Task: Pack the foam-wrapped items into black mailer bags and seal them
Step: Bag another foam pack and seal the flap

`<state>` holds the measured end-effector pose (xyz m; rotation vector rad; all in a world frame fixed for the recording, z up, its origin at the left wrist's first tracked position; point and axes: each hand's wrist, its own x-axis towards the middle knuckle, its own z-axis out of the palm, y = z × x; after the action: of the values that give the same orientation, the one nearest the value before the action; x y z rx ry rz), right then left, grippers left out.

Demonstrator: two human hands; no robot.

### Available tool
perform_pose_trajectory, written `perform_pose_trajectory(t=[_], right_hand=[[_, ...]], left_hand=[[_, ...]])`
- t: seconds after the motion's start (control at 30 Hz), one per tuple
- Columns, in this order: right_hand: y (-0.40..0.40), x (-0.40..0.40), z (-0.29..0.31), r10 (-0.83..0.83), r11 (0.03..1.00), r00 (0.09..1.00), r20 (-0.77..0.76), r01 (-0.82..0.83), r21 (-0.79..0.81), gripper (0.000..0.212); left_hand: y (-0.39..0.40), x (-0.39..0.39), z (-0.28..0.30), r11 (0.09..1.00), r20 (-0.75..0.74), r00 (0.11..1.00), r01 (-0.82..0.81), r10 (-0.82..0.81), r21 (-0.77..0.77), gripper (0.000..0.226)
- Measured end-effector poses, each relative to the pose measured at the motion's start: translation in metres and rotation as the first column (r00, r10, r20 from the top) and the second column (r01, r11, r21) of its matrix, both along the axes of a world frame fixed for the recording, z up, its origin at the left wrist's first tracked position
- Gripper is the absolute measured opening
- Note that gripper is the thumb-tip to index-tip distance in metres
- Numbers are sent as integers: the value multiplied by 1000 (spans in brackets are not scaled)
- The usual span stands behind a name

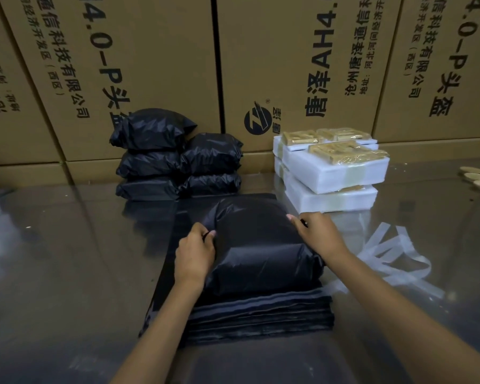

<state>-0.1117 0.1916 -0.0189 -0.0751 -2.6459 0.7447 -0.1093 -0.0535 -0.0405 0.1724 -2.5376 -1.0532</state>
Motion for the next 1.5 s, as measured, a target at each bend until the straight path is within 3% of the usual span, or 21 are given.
perform_pose_trajectory(t=[0.1,0.17,0.27,0.33,0.43,0.5,0.57,0.7,0.93,1.2,1.33,1.37,1.43,1.5], right_hand=[[1,1,-1,2,1000,1000,26,-3,30,56],[4,2,8,-8,998,999,48,5,65,49],[5,7,36,-81,994,996,-37,84,71,25],[-7,10,59,-91,991,975,-201,108,77,12],[-53,12,88,131,988,947,-294,-150,-45,7],[-91,12,96,354,905,914,-198,-389,-175,11],[-120,8,93,507,828,860,-61,-506,-243,14],[-138,-1,79,648,741,755,96,-598,-305,20],[-131,-2,77,713,672,700,40,-666,-325,19],[-123,-6,82,705,682,707,63,-651,-333,10],[-113,-2,85,704,669,704,90,-616,-415,16],[-110,-1,85,712,664,694,110,-613,-429,21],[-105,0,87,706,674,697,129,-604,-424,26],[-104,-1,87,674,700,733,87,-597,-392,18]], left_hand=[[-5,1,1,999,28,999,35,-36,32,23],[-14,1,2,963,78,994,56,-79,265,28],[-29,9,8,656,140,960,56,-243,753,8],[-34,13,12,544,81,960,82,-269,835,7],[-33,18,20,605,-74,982,167,-175,779,20],[-30,22,27,690,-226,963,263,-147,674,25],[-30,26,34,770,-363,917,350,-165,533,29],[-31,31,41,853,-516,833,407,-199,327,38],[-32,31,38,915,-546,831,295,-103,275,33],[-37,28,37,862,-492,855,366,-163,350,25],[-37,26,39,612,-393,866,497,-309,615,20],[-37,26,40,587,-382,872,488,-305,646,20],[-37,25,40,604,-371,894,443,-249,663,23],[-37,24,40,649,-379,905,406,-191,643,26]])
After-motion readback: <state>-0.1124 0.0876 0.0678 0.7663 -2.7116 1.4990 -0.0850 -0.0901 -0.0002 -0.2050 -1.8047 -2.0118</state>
